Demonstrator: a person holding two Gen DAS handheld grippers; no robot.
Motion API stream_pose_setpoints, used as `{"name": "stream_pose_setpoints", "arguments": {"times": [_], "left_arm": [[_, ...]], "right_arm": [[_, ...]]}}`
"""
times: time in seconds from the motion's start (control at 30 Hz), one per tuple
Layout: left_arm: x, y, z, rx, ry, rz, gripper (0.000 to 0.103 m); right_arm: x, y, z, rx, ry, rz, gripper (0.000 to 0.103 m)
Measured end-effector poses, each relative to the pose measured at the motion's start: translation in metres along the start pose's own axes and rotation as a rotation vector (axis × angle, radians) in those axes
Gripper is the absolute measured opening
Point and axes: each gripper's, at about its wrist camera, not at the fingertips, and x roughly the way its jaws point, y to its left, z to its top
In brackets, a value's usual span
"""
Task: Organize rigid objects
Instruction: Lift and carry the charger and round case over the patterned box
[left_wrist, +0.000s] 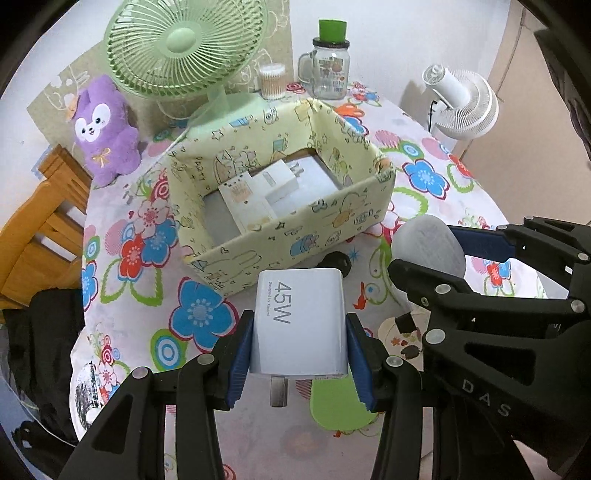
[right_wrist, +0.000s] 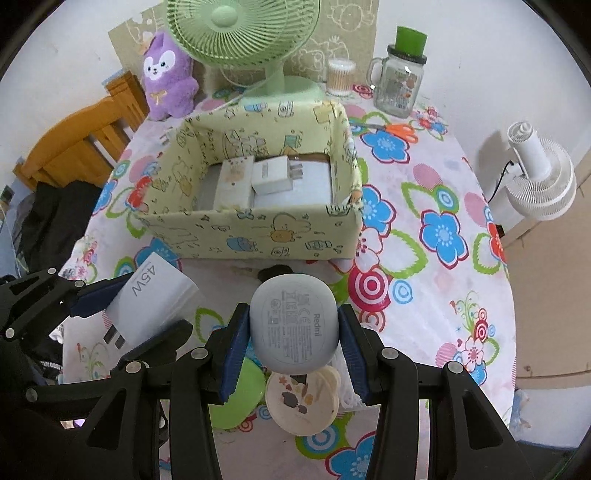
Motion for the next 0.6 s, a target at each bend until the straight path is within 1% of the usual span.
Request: {"name": "stream_pose_setpoints", "arguments": {"times": [0.4, 0.6], "left_arm": [[-0.014, 0.004, 0.014, -0.05, -0.016, 0.005, 0.049], [-0.016, 0.006, 0.029, -0.072, -0.029, 0.017, 0.049]], "right_arm": [[-0.019, -0.001, 0.016, 0.005, -0.016, 0.007, 0.051], [-0.025, -0.004, 0.031, -0.004, -0.035, 0.015, 0.051]]}}
